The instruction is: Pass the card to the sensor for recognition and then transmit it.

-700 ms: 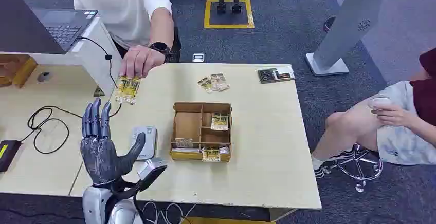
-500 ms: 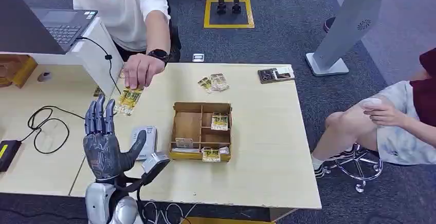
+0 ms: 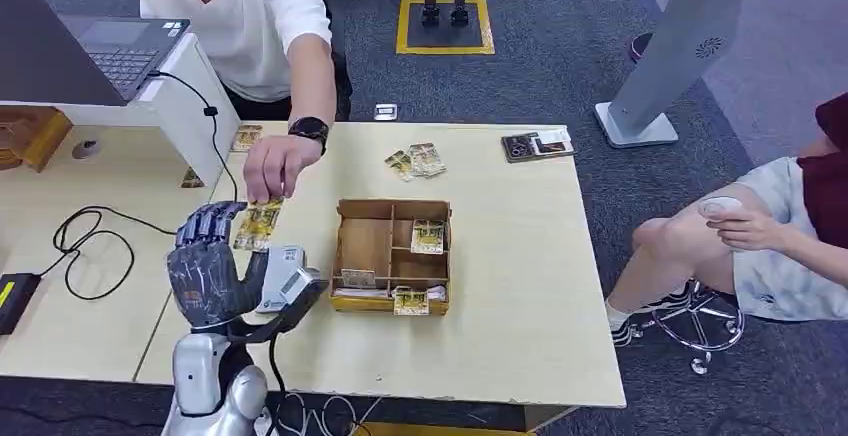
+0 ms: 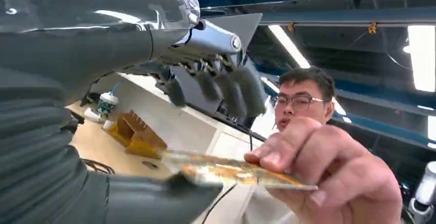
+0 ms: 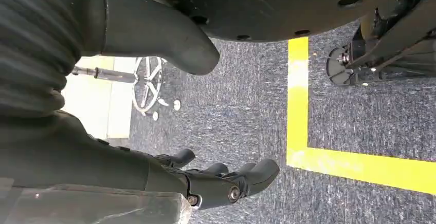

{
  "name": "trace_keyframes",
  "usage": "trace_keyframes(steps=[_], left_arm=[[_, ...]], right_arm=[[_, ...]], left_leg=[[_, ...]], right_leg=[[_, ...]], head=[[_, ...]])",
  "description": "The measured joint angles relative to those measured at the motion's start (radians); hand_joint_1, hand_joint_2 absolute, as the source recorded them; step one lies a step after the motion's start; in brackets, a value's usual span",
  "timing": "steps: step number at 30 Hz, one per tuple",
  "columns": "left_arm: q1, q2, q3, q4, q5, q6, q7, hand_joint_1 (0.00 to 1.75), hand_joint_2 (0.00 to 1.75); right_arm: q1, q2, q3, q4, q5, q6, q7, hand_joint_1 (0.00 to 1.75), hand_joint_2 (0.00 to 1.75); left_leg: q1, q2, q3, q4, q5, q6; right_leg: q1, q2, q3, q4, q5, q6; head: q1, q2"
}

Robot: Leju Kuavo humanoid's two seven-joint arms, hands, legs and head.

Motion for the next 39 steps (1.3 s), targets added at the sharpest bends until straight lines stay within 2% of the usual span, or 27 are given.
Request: trace_keyframes(steps=[16,20,22,23,25,28,32,33,36,39], left_arm=[[-0.001,0.000,0.000,0.013,0.064,0.000,-0.092,1.75,1.75],[-0.001,-0.008,0.000,0.023,0.136,0.000,-0.142,1.75,1.75],[-0.003,-0.018,0.000,0.037,0.243,0.000,-0.205,1.75,1.75],[-0.004,-0.023,0.000,0.044,0.284,0.000,-0.220,1.75,1.75],[-0.007,-0.024,-0.014,0.064,0.444,0.000,-0.228,1.75,1.75],[-0.011,-0.007,-0.089,0.078,0.693,-0.001,-0.186,1.75,1.75],[-0.017,0.039,-0.218,0.080,0.959,-0.033,-0.152,1.75,1.75],[-0.018,0.047,-0.239,0.080,1.007,-0.052,-0.150,1.75,1.75],[-0.024,0.073,-0.294,0.080,1.255,-0.144,-0.140,1.75,1.75],[-0.031,0.098,-0.337,0.080,1.396,-0.189,-0.127,1.75,1.75]], right_arm=[[0.000,0.000,0.000,0.000,-0.001,-0.001,0.000,0.00,1.75],[0.000,0.000,0.000,0.000,-0.002,0.000,0.000,0.00,1.75],[0.000,0.000,0.000,0.000,-0.003,0.000,0.000,0.00,1.75],[0.000,0.000,0.000,0.000,-0.004,0.000,0.000,0.00,1.75],[0.000,0.000,0.000,0.000,-0.005,-0.001,0.000,0.00,1.75],[0.000,0.000,0.000,0.000,-0.006,-0.003,0.000,0.00,1.75],[0.001,0.000,-0.003,0.000,-0.006,-0.010,0.000,0.00,1.75],[0.001,0.000,-0.003,0.000,-0.006,-0.011,0.000,0.00,1.75],[0.001,0.003,-0.006,0.000,-0.006,-0.024,-0.002,0.00,1.75],[0.002,0.003,-0.009,0.000,-0.006,-0.029,-0.003,0.00,1.75]], left_leg=[[0.000,0.000,0.000,0.000,0.000,0.000],[0.000,0.000,0.000,0.000,0.000,0.000],[0.000,0.000,0.000,0.000,0.000,0.000],[0.000,0.000,0.000,0.000,0.000,0.000],[0.000,0.000,0.000,0.000,0.000,0.000],[0.000,0.000,0.000,0.000,0.000,0.000],[0.000,0.000,0.000,0.000,0.000,0.000],[0.000,0.000,0.000,0.000,0.000,0.000],[0.000,0.000,0.000,0.000,0.000,0.000],[0.000,0.000,0.000,0.000,0.000,0.000]], right_leg=[[0.000,0.000,0.000,0.000,0.000,0.000],[0.000,0.000,0.000,0.000,0.000,0.000],[0.000,0.000,0.000,0.000,0.000,0.000],[0.000,0.000,0.000,0.000,0.000,0.000],[0.000,0.000,0.000,0.000,0.000,0.000],[0.000,0.000,0.000,0.000,0.000,0.000],[0.000,0.000,0.000,0.000,0.000,0.000],[0.000,0.000,0.000,0.000,0.000,0.000],[0.000,0.000,0.000,0.000,0.000,0.000],[0.000,0.000,0.000,0.000,0.000,0.000]], head=[[0.000,0.000],[0.000,0.000],[0.000,0.000],[0.000,0.000],[0.000,0.000],[0.000,0.000],[0.000,0.000],[0.000,0.000],[0.000,0.000],[0.000,0.000]])
